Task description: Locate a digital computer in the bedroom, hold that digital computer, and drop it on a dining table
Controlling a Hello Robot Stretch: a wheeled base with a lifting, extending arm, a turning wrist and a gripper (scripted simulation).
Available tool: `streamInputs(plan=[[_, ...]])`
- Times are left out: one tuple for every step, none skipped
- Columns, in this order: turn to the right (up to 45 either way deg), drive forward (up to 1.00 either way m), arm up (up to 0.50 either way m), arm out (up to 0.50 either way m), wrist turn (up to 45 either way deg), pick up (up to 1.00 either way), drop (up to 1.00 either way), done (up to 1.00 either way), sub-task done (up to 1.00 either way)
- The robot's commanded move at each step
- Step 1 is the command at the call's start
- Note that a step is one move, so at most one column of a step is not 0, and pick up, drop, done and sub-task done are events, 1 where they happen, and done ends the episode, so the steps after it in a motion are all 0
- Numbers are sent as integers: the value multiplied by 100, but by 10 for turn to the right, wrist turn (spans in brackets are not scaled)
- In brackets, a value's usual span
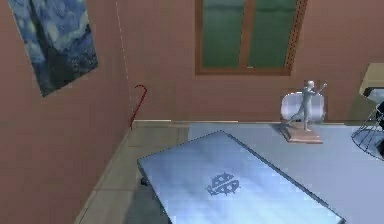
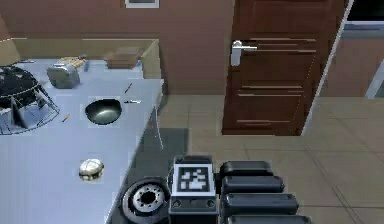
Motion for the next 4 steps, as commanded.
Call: streamInputs(plan=[[-450, 0, 0, 0, 0, 0, 0, 0, 0], [-180, 0, 0, 0, 0, 0, 0, 0, 0], [0, 30, 0, 0, 0, 0, 0, 0, 0], [450, 0, 0, 0, 0, 0, 0, 0, 0]])
